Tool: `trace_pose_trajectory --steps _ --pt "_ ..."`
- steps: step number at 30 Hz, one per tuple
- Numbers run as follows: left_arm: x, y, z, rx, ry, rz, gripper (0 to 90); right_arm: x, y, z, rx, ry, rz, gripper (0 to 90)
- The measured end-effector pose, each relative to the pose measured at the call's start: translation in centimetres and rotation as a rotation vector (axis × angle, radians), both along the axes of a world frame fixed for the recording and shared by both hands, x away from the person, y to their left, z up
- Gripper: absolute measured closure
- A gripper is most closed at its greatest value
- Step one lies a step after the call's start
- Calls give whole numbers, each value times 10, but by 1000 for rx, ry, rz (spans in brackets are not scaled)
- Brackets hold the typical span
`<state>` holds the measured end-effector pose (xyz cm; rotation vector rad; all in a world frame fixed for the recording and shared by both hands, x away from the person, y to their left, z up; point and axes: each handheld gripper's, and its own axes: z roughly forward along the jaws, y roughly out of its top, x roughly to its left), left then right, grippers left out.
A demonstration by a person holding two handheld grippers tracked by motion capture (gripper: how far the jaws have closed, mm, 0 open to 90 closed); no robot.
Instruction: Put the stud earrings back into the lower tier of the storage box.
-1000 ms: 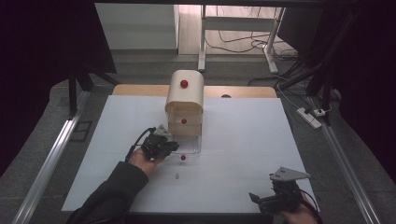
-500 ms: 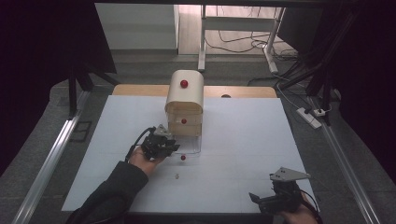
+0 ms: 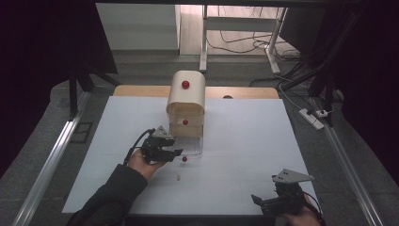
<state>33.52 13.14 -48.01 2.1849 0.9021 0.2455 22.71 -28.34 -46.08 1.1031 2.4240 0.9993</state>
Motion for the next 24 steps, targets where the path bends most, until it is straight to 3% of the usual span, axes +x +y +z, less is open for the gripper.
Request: trace_pose_trajectory --steps 6,14,18,24 --pt "-8 5 4 -31 3 -16 302 0 0 0 -2 0 0 0" --pt "-16 11 2 -75 36 -35 187 0 0 0 0 1 1 0" --pt "-20 10 1 -62 28 -58 115 0 0 0 -3 1 0 0" --pt "-26 9 1 -79 43 -89 41 0 0 0 -2 2 1 0"
